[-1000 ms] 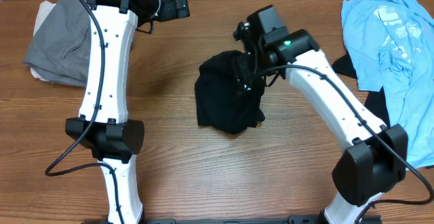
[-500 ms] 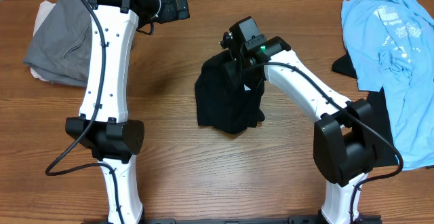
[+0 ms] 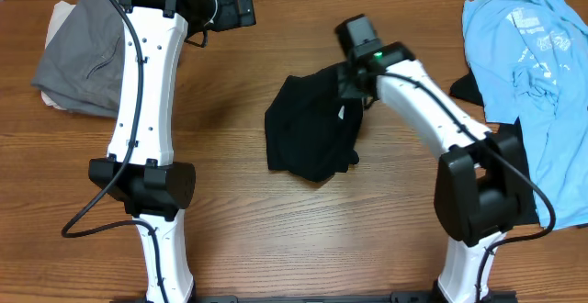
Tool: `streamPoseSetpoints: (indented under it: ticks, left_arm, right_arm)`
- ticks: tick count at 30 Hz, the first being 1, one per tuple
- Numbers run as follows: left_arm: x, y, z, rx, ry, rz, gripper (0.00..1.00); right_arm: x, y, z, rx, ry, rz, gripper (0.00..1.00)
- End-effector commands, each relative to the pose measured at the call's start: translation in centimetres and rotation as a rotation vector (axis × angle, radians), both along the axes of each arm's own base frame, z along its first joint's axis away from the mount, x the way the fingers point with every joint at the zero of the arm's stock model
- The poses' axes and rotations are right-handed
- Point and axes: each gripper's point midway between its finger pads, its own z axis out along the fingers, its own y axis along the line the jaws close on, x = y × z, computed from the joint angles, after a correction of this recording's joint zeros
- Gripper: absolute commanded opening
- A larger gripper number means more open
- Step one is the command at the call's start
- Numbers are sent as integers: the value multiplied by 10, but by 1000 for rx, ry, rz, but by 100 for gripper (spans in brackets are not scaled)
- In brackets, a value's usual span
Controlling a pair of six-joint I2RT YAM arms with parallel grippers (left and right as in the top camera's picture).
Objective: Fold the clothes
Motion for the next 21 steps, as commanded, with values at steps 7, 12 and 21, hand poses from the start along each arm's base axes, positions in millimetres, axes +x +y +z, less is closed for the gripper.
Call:
streamPoseSetpoints:
  ticks: [7, 12, 21]
  left_arm:
    - [2, 5, -6, 35, 8, 12, 100]
    - [1, 5, -7, 36, 12, 11, 100]
    - [2, 12, -7, 53, 13, 27, 100]
  right_arm:
    - [-19, -29, 0, 320, 210, -41, 12]
    - [-41, 13, 52, 364, 196, 121, 47]
    - [-126, 99, 8, 283, 377, 369, 53]
